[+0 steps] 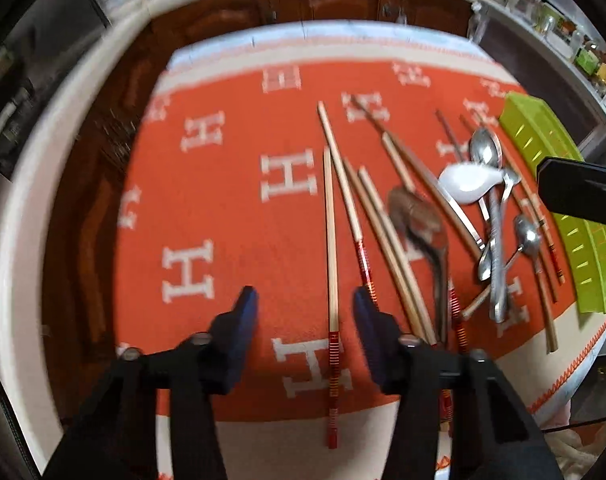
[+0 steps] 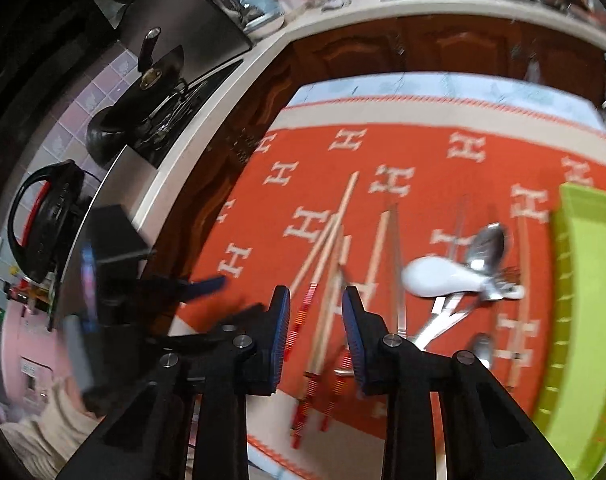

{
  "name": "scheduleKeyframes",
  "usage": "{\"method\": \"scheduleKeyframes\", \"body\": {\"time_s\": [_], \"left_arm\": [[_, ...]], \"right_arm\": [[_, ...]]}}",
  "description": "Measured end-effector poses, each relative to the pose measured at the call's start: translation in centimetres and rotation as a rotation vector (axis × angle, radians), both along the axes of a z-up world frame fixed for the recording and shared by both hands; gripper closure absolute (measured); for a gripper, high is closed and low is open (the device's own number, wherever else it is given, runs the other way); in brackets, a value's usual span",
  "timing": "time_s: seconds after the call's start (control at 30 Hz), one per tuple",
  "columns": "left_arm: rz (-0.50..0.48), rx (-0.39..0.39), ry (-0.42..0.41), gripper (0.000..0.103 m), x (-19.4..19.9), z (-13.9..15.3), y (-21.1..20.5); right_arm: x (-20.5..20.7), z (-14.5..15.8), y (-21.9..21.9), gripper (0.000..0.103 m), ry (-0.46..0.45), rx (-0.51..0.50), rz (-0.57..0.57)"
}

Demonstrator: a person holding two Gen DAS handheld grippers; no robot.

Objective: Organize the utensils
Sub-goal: 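Grasp a wooden chopstick with the left tool while the right tool grasps another chopstick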

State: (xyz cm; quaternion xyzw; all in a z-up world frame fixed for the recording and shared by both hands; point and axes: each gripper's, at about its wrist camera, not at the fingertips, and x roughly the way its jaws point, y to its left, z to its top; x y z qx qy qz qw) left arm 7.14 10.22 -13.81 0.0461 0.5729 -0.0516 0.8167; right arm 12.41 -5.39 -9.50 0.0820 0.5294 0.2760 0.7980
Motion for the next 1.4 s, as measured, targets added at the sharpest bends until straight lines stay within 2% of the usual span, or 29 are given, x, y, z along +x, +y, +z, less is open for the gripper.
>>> {"method": "scheduleKeyframes", "body": {"time_s": [0.07,0.23,0.6,0.63,0.67,0.7,0.83,1.03,1.2,1.4], "left_arm": [[0.005,-0.023,0.041,0.067,0.6,-1.5,0.1],[0.007,-0.059,0.1,0.068,1.2,-3.3,0.3],[-0.004,-0.039,0.087,0.069,2.0,-3.6,-0.1],[0.002,-0.037,0.083,0.073,2.2,-3.6,-0.1],[0.008,-0.029,0.076,0.089,2.4,-3.5,0.0],[0.012,-0.026,0.075,0.099,2.4,-3.5,0.1],[0.048,-0.044,0.082,0.1,2.6,-3.4,0.9],[0.125,-0.059,0.049,0.1,1.5,-2.4,3.9],[0.165,-0.084,0.015,0.1,0.6,-1.3,5.8],[0.19,-0.098,-0.007,0.1,-0.5,-0.5,6.9]], "right_arm": [[0.7,-1.3,1.1,0.077,0.029,0.011,0.002],[2.2,-5.0,3.4,0.078,0.121,0.034,0.009],[2.8,-7.9,6.1,0.081,0.228,0.089,0.016],[3.0,-8.2,6.4,0.081,0.235,0.089,0.011],[3.1,-8.5,6.5,0.081,0.243,0.091,0.006],[3.3,-8.8,6.7,0.082,0.252,0.094,-0.001],[4.1,-9.8,7.2,0.082,0.283,0.092,-0.028],[5.4,-11.7,8.9,0.084,0.304,-0.003,-0.057],[6.0,-13.0,10.9,0.085,0.273,-0.147,-0.07],[4.7,-12.8,14.6,0.087,0.1,-0.389,-0.049]]}}
